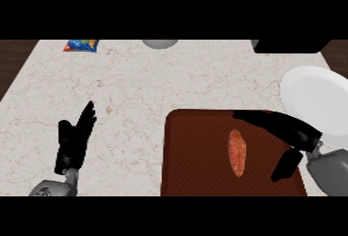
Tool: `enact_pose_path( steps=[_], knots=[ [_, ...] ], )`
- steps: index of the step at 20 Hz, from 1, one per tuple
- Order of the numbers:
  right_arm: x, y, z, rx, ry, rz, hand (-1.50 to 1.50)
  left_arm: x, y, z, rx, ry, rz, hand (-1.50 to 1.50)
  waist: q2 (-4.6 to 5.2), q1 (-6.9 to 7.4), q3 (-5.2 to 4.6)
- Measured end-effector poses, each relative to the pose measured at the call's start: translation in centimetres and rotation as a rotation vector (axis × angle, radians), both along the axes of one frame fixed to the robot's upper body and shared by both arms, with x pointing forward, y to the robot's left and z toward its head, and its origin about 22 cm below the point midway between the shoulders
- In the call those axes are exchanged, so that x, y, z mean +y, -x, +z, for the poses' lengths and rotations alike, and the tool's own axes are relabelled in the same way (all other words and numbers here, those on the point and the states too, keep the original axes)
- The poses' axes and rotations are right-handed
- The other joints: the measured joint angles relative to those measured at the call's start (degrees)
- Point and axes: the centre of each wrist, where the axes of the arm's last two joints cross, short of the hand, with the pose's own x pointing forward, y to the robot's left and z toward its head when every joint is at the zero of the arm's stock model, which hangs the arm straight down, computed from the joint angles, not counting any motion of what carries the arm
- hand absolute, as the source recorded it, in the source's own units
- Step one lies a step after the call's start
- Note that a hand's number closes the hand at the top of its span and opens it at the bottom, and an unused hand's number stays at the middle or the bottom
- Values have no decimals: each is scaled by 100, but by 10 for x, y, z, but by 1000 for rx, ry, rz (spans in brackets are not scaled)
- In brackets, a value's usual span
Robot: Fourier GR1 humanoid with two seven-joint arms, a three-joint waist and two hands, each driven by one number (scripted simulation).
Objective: Pick the sweet potato from the tray and place it in the plate
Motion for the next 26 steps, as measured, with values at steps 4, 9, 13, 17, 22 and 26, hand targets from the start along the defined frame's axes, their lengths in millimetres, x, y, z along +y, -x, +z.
enact_pose_path(
  steps=[4,9,13,17,22,26],
  knots=[
    [12,-2,-11,34,45,1,-150,-2,9,2,2,1,-3,0,1,3,2],
    [22,-11,-19,49,70,4,-150,1,8,-1,1,-5,0,0,4,-3,3],
    [18,-7,-29,57,80,23,-150,0,8,-1,0,-2,-2,0,3,-10,3],
    [25,-4,-32,70,91,27,-150,5,9,-5,-7,4,2,0,4,-12,4],
    [30,-11,-45,79,95,28,-150,1,3,-2,1,4,5,0,5,-7,4],
    [32,-6,-56,86,107,28,-150,4,7,0,-1,4,-2,0,3,-8,3]
  ],
)
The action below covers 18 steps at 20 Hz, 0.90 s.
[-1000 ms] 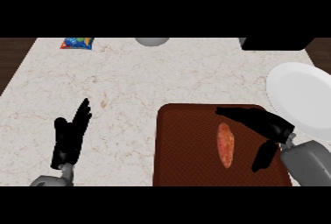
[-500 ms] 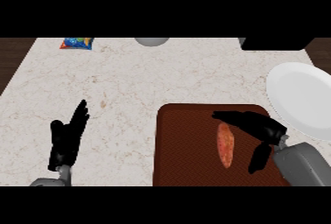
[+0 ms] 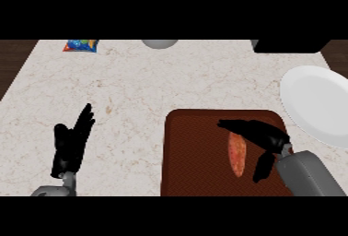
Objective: Pick the sweet potato from the tray and place it in the plate
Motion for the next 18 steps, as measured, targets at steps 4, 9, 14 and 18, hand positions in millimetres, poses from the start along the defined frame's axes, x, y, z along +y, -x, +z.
enact_pose_path(
  steps=[4,9,14,18],
  knots=[
    [2,-4,-7,-11,12,16,150,-1,-3,-2,-4,0,1,0,1,-3,0],
    [6,-5,-12,-75,-9,52,150,-4,-3,0,1,-4,-1,0,-2,1,-3],
    [5,-14,-12,-148,-19,38,150,0,-2,5,-2,-7,4,0,-3,5,-3],
    [-6,-13,-5,-254,-33,-51,150,0,0,0,-3,-1,9,0,-3,-19,0]
  ],
)
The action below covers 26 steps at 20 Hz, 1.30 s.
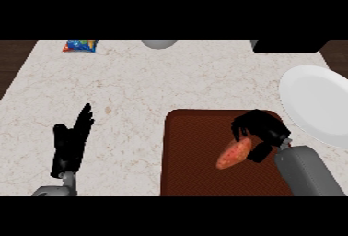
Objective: Pick the sweet potato from the tray and place it in the plate
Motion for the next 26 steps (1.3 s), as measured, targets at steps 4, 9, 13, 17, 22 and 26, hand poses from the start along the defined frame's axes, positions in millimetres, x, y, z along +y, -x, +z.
enact_pose_path(
  steps=[4,9,13,17,22,26],
  knots=[
    [-26,-5,12,-104,14,-166,150,-3,-3,3,4,0,-3,0,0,-18,1],
    [-61,0,31,-244,13,-330,150,-2,-3,-1,6,-6,6,0,-4,-43,1],
    [-73,11,58,-353,-62,-408,150,0,1,3,2,-3,10,0,-25,-63,0],
    [-86,13,89,-501,-131,-528,150,3,-2,3,7,-5,8,0,-21,-76,-2],
    [-115,13,109,-568,-163,-684,150,0,6,1,2,0,-3,0,-7,-14,-1],
    [-133,6,118,-559,-170,-766,150,3,-1,1,5,6,-1,0,2,5,-1]
  ],
)
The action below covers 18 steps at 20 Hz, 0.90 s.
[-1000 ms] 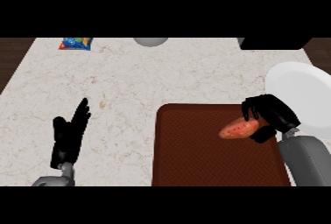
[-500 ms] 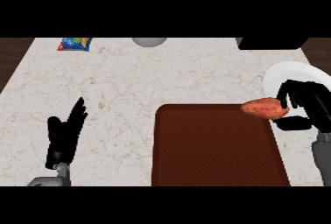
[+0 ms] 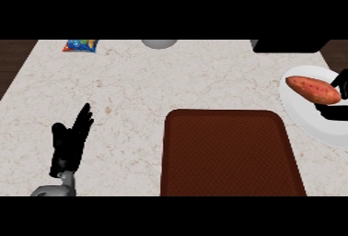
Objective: Pick the sweet potato from the tray and place it in the plate
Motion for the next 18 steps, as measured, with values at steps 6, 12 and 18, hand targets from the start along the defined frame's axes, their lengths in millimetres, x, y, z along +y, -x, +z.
enact_pose_path(
  steps=[6,12,18],
  knots=[
    [-42,-22,-1,34,-4,-75,150,-11,-1,-1,-8,-5,-16,0,20,60,4],
    [-66,-38,-19,97,20,-118,150,-11,-2,-1,-9,-7,-21,0,39,110,8],
    [-87,-38,-36,259,20,-109,150,-12,-7,3,-20,-7,-35,0,70,186,14]
  ],
)
